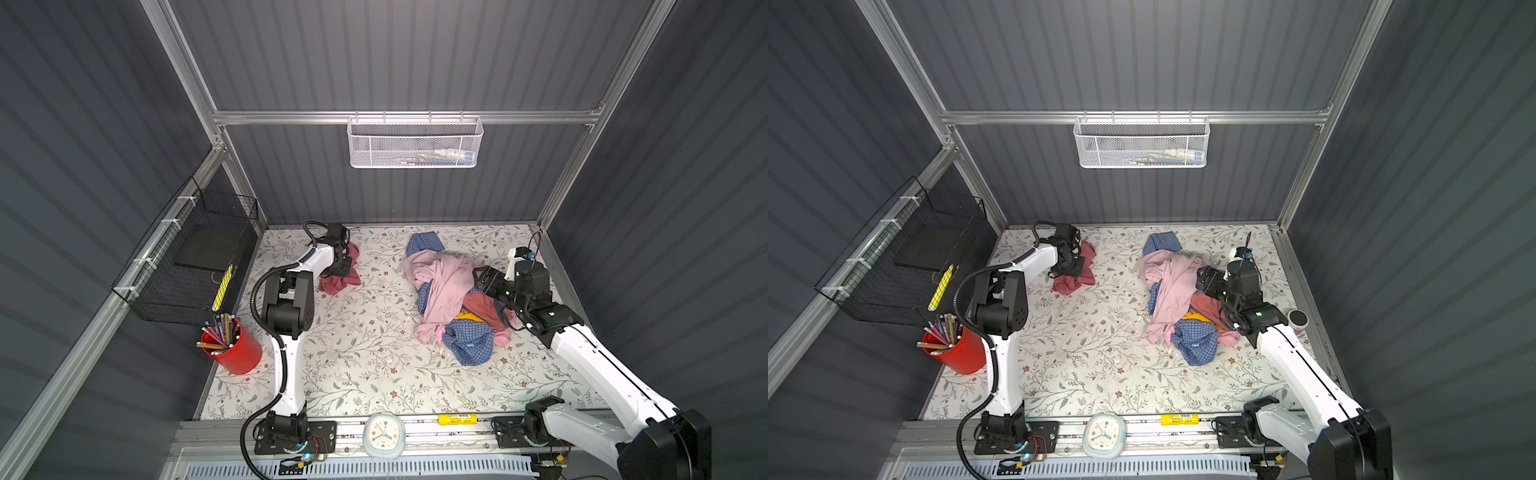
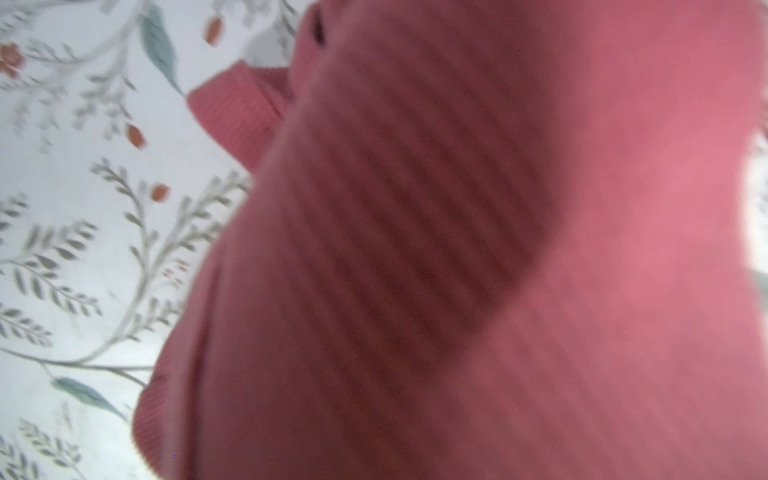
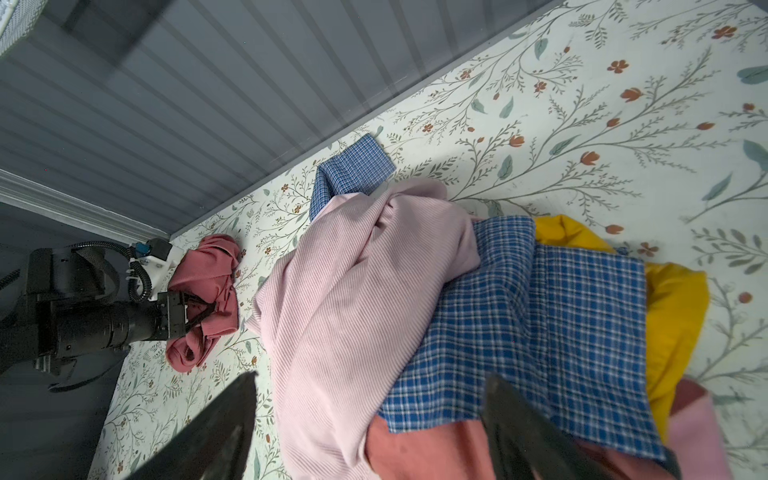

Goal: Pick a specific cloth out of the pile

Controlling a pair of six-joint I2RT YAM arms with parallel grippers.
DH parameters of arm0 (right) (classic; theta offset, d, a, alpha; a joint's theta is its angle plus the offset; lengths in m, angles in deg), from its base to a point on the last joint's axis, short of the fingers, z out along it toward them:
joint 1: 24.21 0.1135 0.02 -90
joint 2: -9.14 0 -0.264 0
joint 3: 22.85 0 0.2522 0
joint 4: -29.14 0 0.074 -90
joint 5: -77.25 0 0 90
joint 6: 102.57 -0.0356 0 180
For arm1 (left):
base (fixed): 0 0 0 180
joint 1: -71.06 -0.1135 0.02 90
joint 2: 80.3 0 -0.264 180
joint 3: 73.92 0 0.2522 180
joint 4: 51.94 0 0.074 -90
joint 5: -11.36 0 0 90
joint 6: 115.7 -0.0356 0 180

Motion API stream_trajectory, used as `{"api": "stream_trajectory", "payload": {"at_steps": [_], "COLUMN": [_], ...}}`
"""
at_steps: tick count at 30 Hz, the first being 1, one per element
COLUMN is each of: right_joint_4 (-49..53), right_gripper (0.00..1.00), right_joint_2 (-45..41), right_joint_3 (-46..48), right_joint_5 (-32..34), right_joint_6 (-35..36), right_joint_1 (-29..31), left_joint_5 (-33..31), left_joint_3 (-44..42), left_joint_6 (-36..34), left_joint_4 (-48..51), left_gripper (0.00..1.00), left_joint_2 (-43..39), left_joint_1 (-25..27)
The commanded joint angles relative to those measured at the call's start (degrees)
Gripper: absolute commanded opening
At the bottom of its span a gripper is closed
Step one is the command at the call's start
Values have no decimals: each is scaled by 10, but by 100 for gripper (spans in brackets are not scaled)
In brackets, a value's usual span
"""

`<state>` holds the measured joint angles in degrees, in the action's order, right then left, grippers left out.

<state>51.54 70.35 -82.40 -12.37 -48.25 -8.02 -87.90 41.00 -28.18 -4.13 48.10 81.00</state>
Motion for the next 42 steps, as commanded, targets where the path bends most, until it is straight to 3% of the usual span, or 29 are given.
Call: {"api": "stream_trajectory", "payload": {"at_steps": [1, 4, 7, 15, 17, 20, 28, 36, 42], "right_joint_4": [13, 13, 13, 19, 20, 18, 21, 29, -3], "right_gripper": [85, 85, 85, 86, 86, 86, 89, 99, 99], "right_joint_2": [-8, -7, -3, -4, -5, -4, -11, -52, -90], "right_joint_3": [-15, -15, -17, -19, -19, -19, -19, 2, 43], "right_joint_5": [12, 16, 17, 20, 21, 21, 35, 93, 146], "right_joint_6": [9, 10, 14, 22, 23, 23, 54, 131, 196], "right_joint_1": [2, 2, 2, 2, 2, 2, 2, -2, -13], "left_joint_5": [-35, -58, -41, -19, -15, 11, 39, 41, 52], "left_joint_3": [27, 45, 52, -1, -6, -7, -33, -137, -256], "left_joint_6": [-40, -81, -118, -139, -137, -124, -94, -56, -25], "left_joint_4": [7, 1, -4, -31, -30, -30, -73, -155, -220], "left_gripper": [33, 34, 34, 38, 45, 68, 100, 100, 100], "left_joint_2": [32, 44, 47, 24, 20, 9, -58, -170, -276], "left_joint_1": [-28, -31, -31, -32, -32, -32, -32, -32, -32]}}
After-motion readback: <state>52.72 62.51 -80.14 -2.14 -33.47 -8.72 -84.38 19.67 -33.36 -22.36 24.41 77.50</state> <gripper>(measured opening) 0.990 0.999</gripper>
